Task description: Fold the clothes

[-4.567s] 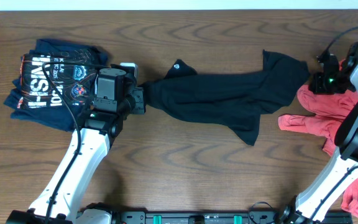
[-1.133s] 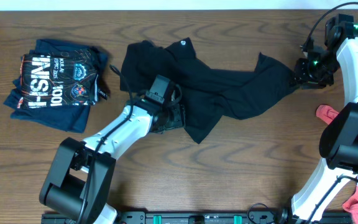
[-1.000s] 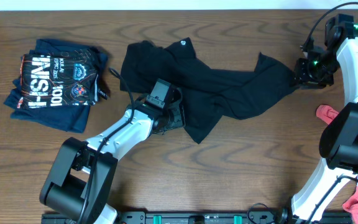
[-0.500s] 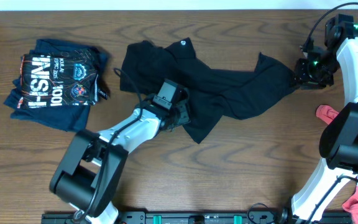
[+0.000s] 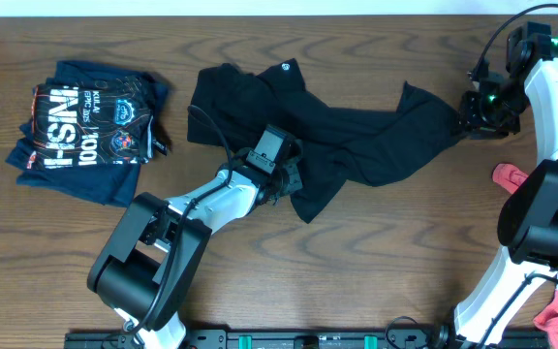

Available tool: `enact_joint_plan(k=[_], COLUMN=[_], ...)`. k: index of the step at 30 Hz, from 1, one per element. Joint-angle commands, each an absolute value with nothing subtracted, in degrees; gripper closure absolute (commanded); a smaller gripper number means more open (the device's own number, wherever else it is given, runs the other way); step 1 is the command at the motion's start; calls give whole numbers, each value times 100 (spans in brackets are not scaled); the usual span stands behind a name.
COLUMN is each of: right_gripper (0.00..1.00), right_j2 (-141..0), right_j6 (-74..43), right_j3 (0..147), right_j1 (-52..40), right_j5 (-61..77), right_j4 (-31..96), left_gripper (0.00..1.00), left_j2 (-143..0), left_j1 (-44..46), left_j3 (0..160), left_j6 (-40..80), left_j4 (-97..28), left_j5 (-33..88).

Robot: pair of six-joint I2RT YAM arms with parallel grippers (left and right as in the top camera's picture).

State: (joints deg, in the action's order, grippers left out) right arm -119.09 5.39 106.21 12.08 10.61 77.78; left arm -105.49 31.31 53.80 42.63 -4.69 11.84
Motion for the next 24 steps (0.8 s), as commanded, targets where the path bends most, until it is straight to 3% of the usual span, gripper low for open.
enact_joint_plan(k=[1, 10, 19, 24], right_gripper=[62, 62, 62, 62], right_j2=[-11850, -11850, -11850, -11850], right_j6=[478, 257, 217, 261], right_j3=[10595, 10586, 9859, 9343], right_j1=[1170, 1170, 1013, 637], right_j5=[1050, 694, 1188, 1767], right_j4=[7782, 7979, 7937, 7380], left_gripper=[94, 94, 94, 94], left_j2=[-10781, -9686, -8501, -8499], left_j1=[3142, 2502, 1396, 1313], left_j3=[5199, 5199, 5196, 5179], left_j6=[4272, 3662, 3208, 3194], left_j4=[-843, -3024, -5054, -5347], left_j5=[980, 974, 545, 550])
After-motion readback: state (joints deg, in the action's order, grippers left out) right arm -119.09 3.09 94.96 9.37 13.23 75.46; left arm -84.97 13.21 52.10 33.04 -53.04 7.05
